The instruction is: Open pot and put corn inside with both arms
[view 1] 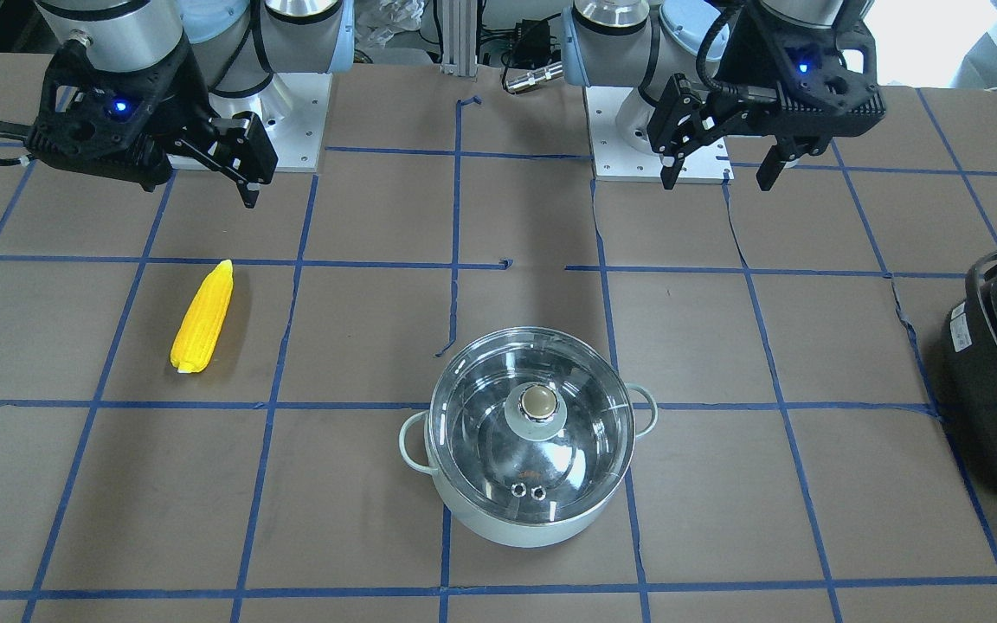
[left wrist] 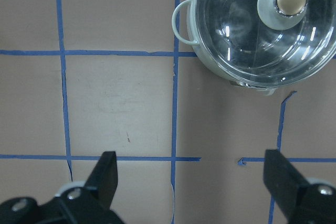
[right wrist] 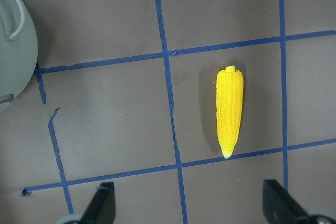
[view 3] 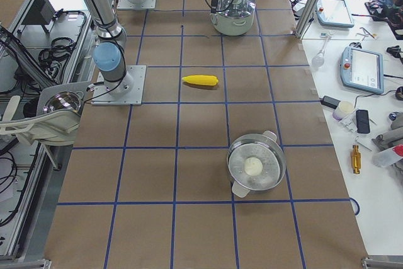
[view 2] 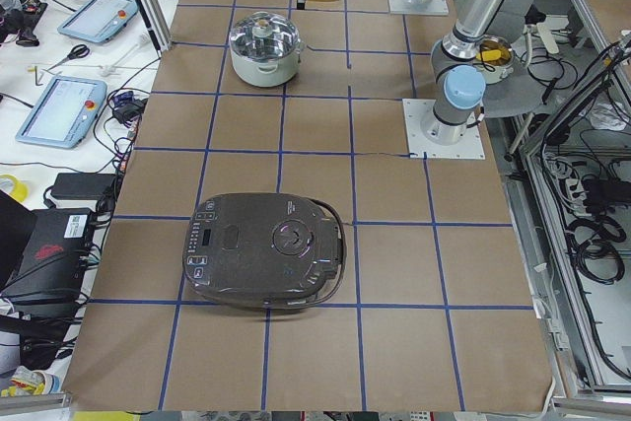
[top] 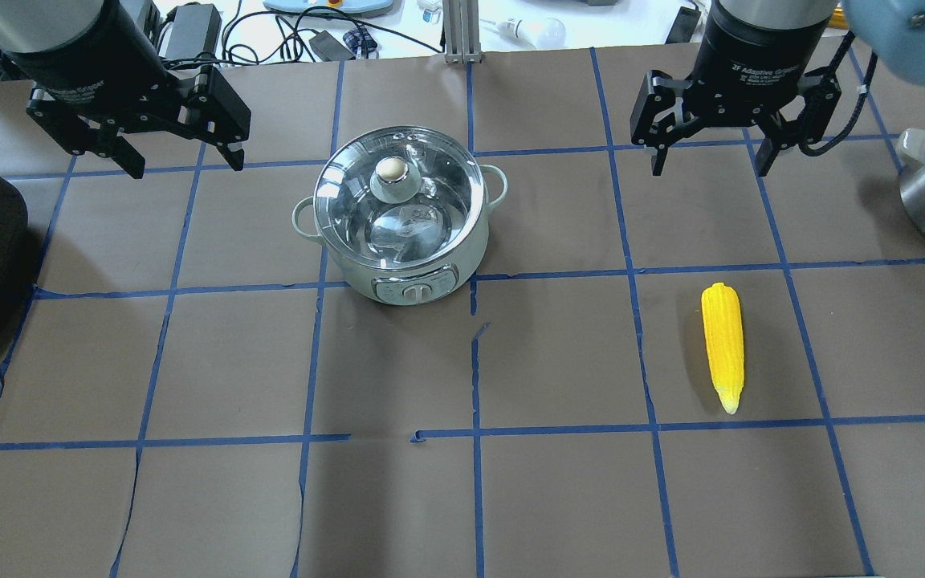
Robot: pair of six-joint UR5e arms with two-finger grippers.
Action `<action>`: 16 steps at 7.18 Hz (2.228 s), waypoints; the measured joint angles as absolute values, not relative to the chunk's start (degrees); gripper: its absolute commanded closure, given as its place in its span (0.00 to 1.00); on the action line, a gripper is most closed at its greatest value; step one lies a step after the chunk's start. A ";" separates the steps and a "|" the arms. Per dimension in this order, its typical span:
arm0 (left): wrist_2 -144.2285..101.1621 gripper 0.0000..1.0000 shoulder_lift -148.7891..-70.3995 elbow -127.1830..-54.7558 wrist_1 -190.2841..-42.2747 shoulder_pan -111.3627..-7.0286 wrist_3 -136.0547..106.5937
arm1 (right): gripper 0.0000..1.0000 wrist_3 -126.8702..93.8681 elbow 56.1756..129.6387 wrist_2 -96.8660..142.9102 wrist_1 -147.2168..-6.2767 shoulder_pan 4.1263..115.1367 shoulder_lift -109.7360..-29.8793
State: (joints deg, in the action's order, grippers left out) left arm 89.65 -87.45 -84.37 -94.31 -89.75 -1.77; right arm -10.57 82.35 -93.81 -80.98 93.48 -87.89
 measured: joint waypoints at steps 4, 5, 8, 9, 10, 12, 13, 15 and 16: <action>89.65 0.00 -87.36 -84.43 -94.07 -89.76 -1.81 | 0.00 -10.31 82.27 -93.66 -81.01 93.51 -87.88; 89.63 0.00 -87.33 -84.48 -93.58 -89.78 -1.83 | 0.00 -10.24 82.27 -93.67 -81.03 93.51 -87.86; 89.12 0.00 -86.99 -84.91 -93.02 -89.82 -1.95 | 0.00 -10.56 82.27 -93.56 -81.57 93.52 -87.68; 89.01 0.00 -86.71 -85.78 -92.97 -89.82 -1.97 | 0.00 -10.46 82.27 -93.60 -81.60 93.52 -87.65; 88.93 0.00 -86.41 -86.62 -92.91 -89.85 -1.97 | 0.00 -10.31 82.27 -93.65 -81.65 93.51 -87.63; 88.91 0.00 -86.17 -87.00 -92.83 -89.85 -2.02 | 0.00 -10.17 82.27 -93.59 -81.76 93.49 -87.63; 88.93 0.00 -86.15 -86.93 -92.82 -89.83 -2.14 | 0.00 -10.18 82.27 -93.56 -81.76 93.50 -87.64; 88.94 0.00 -86.18 -86.86 -92.72 -89.83 -2.26 | 0.00 -10.25 82.24 -93.72 -81.47 93.41 -87.75; 88.94 0.00 -86.21 -86.86 -92.62 -89.83 -2.32 | 0.00 -10.27 82.21 -93.76 -81.66 93.29 -87.78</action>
State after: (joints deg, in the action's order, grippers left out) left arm 88.94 -86.21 -86.86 -92.62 -89.83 -2.32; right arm -10.27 82.21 -93.76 -81.66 93.29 -87.78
